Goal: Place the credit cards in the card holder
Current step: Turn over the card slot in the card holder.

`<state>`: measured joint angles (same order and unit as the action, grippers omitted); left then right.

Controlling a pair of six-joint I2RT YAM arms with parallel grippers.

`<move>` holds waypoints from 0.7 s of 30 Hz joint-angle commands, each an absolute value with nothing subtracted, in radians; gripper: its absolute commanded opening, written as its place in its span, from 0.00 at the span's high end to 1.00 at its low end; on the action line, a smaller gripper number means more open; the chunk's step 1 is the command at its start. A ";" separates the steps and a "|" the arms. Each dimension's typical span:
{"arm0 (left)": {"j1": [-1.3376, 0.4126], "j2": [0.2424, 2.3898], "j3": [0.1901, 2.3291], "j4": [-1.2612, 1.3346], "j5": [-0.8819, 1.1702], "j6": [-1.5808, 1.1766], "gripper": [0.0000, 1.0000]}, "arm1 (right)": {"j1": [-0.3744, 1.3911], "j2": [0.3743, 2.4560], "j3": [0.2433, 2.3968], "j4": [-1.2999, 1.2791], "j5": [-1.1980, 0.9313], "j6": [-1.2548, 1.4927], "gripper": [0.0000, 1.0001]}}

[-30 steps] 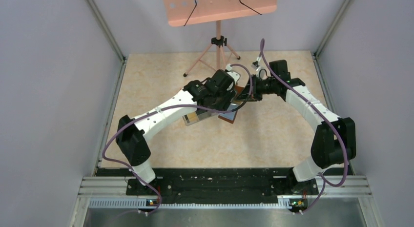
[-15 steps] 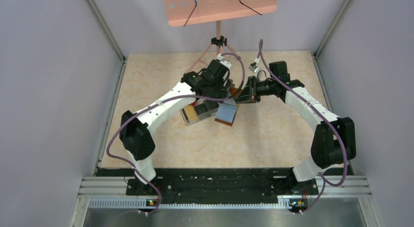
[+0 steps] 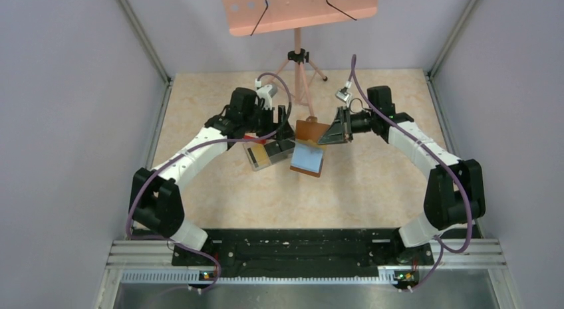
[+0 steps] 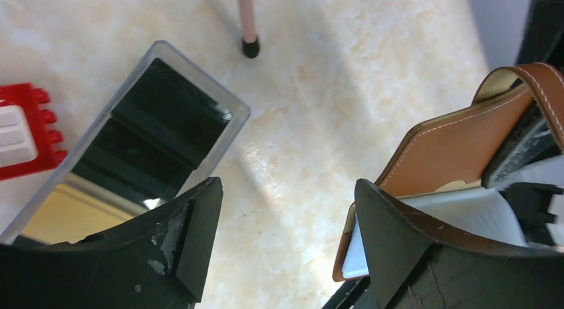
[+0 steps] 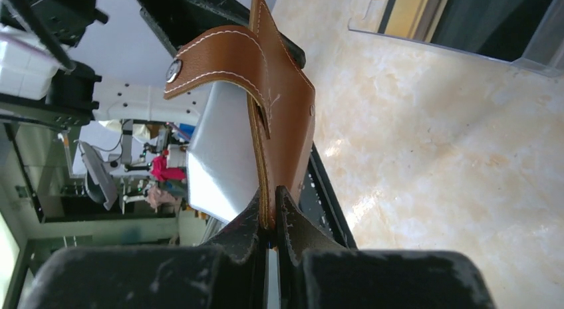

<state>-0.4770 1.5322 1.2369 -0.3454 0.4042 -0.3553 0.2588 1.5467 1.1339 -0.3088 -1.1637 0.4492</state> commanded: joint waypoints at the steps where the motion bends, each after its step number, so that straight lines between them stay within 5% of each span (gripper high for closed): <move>1: -0.470 1.495 1.200 -0.081 0.730 -0.461 0.21 | 0.254 1.508 1.128 -0.230 -1.243 0.433 1.00; 6: -0.465 1.525 1.193 -0.034 0.809 -0.512 0.23 | 0.255 1.505 1.124 -0.199 -1.245 0.457 1.00; 13: -0.448 1.470 1.238 -0.301 0.573 -0.386 0.24 | 0.255 1.512 1.136 -0.216 -1.156 0.486 1.00; 21: -0.451 1.439 1.246 -0.513 0.526 -0.321 0.28 | 0.254 1.527 1.157 -0.219 -1.113 0.515 1.00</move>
<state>-0.4385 1.4841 1.2175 -0.3988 0.5304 -0.3622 0.2485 1.5272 1.1255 -0.2680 -1.1530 0.4992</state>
